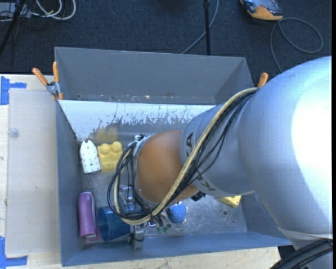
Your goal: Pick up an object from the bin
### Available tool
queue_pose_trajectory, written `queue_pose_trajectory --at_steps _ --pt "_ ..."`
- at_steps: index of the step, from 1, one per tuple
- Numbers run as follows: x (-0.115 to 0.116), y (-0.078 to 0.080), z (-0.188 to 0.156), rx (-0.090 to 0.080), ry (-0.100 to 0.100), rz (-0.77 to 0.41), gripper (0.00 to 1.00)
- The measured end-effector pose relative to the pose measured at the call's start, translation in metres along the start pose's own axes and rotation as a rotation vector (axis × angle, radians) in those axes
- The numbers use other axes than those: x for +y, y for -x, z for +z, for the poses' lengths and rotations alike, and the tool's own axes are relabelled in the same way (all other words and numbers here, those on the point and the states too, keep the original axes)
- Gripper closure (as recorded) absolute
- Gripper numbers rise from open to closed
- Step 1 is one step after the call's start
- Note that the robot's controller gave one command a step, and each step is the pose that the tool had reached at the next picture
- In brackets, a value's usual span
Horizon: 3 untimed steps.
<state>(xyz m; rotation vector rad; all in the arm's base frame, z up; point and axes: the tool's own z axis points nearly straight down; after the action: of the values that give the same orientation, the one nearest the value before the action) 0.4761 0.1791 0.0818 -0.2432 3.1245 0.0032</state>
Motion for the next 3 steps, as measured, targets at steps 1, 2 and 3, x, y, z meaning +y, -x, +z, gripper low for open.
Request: queue_pose_trajectory --at_steps 1,2,3 --pt "-0.0003 -0.0003 0.0214 -0.005 0.000 0.051 1.00" --pt "0.0000 -0.0009 0.0197 -0.003 0.000 0.058 1.00" --pt "-0.0004 -0.0028 0.0128 0.004 -0.002 0.060 1.00"
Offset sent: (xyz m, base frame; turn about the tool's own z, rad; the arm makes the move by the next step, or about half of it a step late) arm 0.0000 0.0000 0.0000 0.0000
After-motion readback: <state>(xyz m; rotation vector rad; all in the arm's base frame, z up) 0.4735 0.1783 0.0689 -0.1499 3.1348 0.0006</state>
